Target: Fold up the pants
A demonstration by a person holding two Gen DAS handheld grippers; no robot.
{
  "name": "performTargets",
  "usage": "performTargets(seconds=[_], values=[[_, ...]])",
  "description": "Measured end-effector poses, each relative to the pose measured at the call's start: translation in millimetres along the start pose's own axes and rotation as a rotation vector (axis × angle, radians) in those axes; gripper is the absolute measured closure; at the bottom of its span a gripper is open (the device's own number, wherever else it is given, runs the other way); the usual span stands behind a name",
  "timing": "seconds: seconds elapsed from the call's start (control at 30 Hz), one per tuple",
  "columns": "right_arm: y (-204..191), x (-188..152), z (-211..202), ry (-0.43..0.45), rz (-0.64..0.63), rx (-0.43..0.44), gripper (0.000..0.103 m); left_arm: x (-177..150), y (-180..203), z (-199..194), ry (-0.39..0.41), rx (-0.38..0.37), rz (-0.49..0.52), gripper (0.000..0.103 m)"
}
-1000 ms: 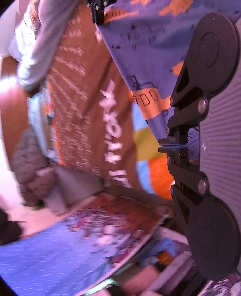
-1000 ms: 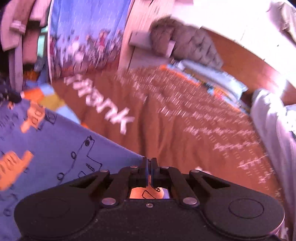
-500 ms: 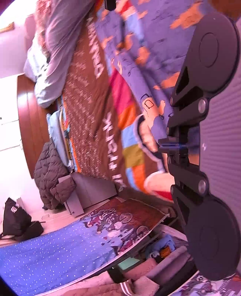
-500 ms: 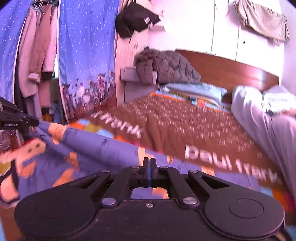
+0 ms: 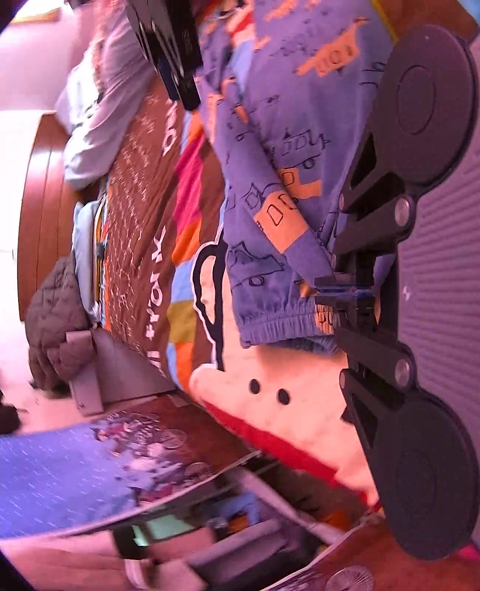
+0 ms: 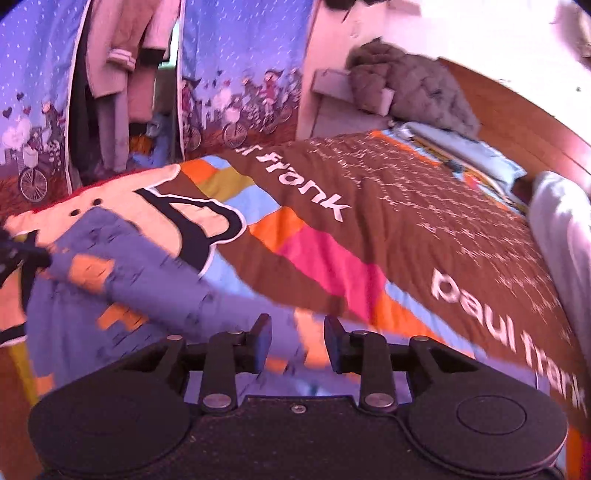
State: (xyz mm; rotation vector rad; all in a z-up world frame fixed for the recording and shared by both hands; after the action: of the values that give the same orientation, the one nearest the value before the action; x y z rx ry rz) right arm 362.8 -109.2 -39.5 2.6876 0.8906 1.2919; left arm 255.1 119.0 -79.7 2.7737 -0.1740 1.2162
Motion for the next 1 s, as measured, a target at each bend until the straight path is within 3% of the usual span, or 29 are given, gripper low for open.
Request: performTargets(seconds=[0.1,0.27,0.4,0.57,0.73,0.8,1.0], values=[[7,18,42,-0.091,-0.020,0.058,0.066,2,1,5,-0.002,0.001,0.039,0.102],[-6,18,71,-0.202,-0.272,0.171,0.065,-3,3,10,-0.012,-0.039,0.021,0.102],[-16,10,80,-0.252,-0.396,0.161,0.065,-4,-3,12,-0.017,-0.098,-0.038,0.102],[-33,5,102,-0.282,-0.566,0.136,0.056,-5,-7,12,-0.011,-0.129,-0.081,0.102],[-49,4,118,-0.350,-0.722,0.194,0.056,-4,-3,14,-0.015,-0.124,-0.078,0.102],[-48,6,124,-0.392,-0.695,0.215,0.056,-4,-2,14,-0.015,-0.118,-0.070,0.102],[-11,8,140,-0.522,-0.287,0.257,0.056,-3,-5,12,-0.009,-0.132,-0.099,0.102]])
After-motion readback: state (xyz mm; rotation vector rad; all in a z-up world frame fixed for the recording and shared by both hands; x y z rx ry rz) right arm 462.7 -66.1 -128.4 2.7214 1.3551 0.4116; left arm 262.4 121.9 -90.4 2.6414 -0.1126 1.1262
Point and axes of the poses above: each gripper's, at about its wrist camera, not at the fingertips, and z roughly the way its jaws point, y to its right, x to its top, the point moved 7 cm from there along z, roughly the way its jaws point, and after that the axes turned 7 degrees about -x, right-handed, at the moved point
